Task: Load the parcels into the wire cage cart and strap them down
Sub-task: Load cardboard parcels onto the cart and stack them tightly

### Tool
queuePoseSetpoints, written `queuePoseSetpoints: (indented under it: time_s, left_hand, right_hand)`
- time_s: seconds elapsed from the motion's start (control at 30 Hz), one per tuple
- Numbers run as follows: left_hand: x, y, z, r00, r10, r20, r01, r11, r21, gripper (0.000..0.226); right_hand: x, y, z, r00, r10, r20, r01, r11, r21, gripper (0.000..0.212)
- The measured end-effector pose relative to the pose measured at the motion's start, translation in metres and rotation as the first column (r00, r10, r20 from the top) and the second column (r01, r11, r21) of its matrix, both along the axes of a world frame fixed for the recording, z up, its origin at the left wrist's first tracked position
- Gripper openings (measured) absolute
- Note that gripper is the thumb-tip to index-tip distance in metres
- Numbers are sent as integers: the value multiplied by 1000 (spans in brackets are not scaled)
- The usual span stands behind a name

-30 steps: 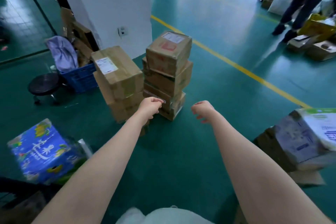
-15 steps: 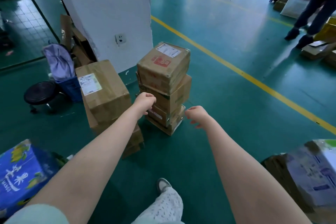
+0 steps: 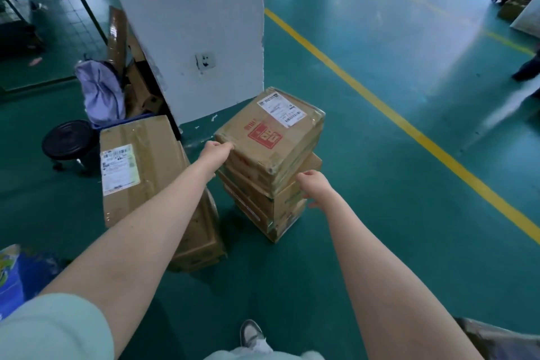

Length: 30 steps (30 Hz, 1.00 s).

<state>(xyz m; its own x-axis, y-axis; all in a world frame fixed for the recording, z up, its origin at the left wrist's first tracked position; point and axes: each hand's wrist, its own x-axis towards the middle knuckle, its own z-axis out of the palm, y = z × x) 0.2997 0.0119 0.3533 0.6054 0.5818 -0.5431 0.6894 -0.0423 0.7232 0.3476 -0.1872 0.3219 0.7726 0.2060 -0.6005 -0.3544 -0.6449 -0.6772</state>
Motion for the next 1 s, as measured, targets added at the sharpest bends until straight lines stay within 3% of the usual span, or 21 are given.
queuePoseSetpoints:
  time_s: [0.37,0.57,0.7,0.87,1.0]
  left_hand:
    - [71,28,-19,978,204,-46,-205,978,-25,72]
    - [93,32,-25,975,123,-186,-117,992,43,78]
    - [103,24,-24,965,127,-228,-127,992,15,65]
    - [106,-6,-33,948,224,-227,-232,973,-8,87]
    - [106,-29,-38,897,430,-104,-443,879,-178,87]
  right_hand:
    - [78,61,-29,999,26,-44,-26,1000,-10,81]
    - [122,61,-31,998,50,-42,-51,998,-31,97]
    - [153,58,-23,997,64,48,-64,998,-13,96]
    - [183,68,-8,988,112,109,-119,991,59,89]
    - [183,65,-9,978,169,123,-171,985,2,86]
